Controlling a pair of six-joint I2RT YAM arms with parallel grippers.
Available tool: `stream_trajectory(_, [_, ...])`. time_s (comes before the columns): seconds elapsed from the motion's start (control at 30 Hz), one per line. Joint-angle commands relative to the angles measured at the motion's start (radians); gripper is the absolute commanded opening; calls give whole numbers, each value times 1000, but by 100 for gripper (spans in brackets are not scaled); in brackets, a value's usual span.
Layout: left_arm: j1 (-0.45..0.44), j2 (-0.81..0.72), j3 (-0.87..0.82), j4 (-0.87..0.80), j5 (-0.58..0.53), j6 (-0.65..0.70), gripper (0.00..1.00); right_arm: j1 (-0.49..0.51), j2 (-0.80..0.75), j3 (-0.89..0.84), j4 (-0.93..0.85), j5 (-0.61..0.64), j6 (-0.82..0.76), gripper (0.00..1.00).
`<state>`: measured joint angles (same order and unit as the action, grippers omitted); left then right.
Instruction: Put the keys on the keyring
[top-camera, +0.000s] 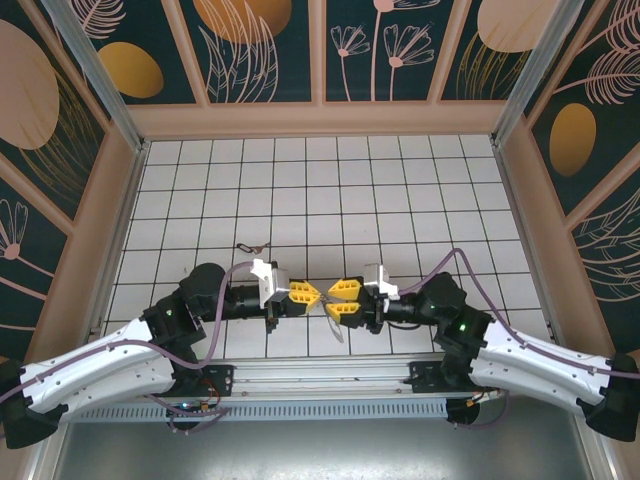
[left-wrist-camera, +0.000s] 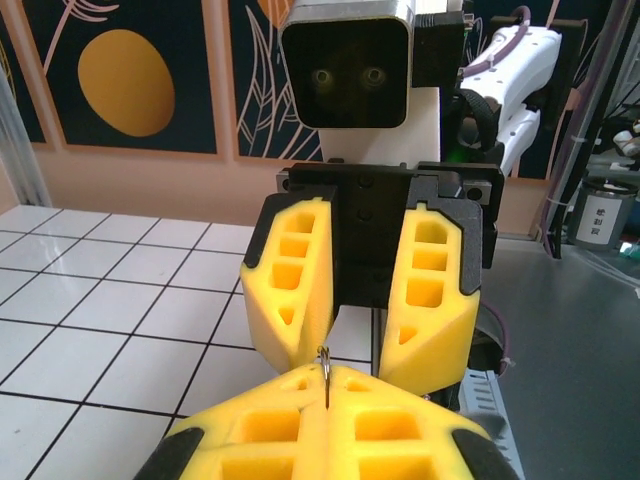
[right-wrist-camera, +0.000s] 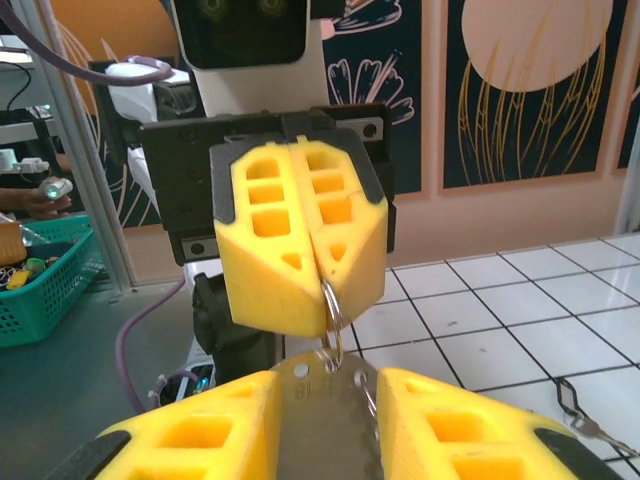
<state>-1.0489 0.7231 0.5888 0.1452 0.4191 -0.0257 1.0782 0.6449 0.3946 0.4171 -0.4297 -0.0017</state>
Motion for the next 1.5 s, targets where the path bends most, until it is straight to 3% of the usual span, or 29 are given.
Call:
stream_trajectory(0.0, [1,-1,-9,85,38,15,0,9,9,12,71,-29,-6,29])
stream_trajectory(0.27, [1,6,-8,82,61,16,0,13,28,13,88,-26,-2,21])
stream_trajectory(0.53, [1,14,14,29,48,25,0,16,30,26,50,-4,-6,0])
stream_trajectory(0.7, [2,46,65,-97,5,43,0,18,-11,36,-4,21,-13,0])
stream_trajectory(0.8, [1,67,83,-150,-21,45,14,17,-29,64,-85,72,-30,0])
stream_trajectory(0.93, [1,99,106,-213,-44,52,18,17,-1,146,-255,134,-61,0])
stream_trajectory(1.13, [0,140,128,-285,-36,64,10,24,98,279,-501,181,-105,0])
stream_trajectory(1.23, [0,149,135,-306,-35,70,1,31,140,322,-581,196,-119,0])
stream_trajectory(1.47, [-2,134,129,-285,-30,60,0,64,146,333,-580,205,-126,0])
